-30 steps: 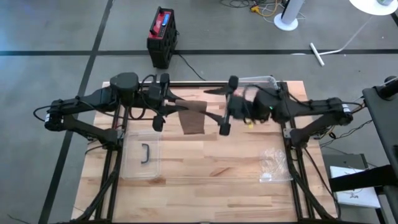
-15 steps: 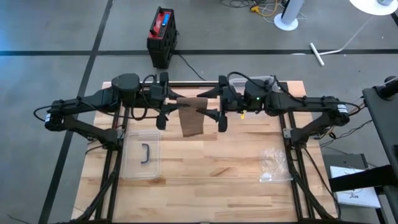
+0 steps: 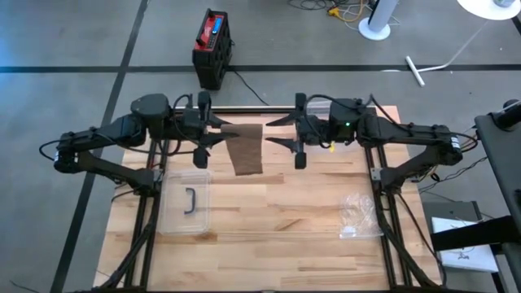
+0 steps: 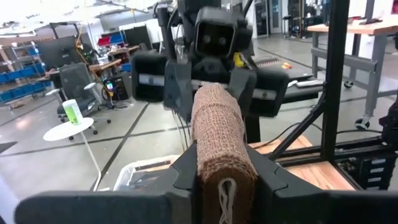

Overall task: Roll bandage
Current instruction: Roll the brown bandage

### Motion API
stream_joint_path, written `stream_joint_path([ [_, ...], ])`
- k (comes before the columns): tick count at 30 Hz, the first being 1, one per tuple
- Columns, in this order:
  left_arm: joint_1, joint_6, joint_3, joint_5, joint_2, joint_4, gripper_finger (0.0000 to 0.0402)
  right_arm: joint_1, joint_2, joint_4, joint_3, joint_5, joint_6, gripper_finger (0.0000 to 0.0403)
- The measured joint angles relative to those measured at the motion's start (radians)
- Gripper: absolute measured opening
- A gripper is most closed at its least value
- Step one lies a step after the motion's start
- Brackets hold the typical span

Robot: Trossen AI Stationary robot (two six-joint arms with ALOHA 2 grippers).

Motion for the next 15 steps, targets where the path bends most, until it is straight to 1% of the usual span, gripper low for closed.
stream_joint_path([
  [6,0.000,0.000,-0.001,0.043,-0.005,0.016,0.0068,0.000,0.045,0.029,0.001,0.003,0.024,0.0171],
  [10,0.000,0.000,-0.005,0.056,-0.005,0.019,0.0063,0.000,0.054,0.098,0.001,0.008,0.063,0.0175],
  [12,0.000,0.000,-0.010,0.066,-0.005,0.028,0.0066,0.000,0.054,0.119,0.001,0.009,0.062,0.0170],
  [15,0.000,-0.003,-0.017,0.067,-0.006,0.035,0.0071,0.000,0.062,0.128,0.001,0.032,0.046,0.0151],
])
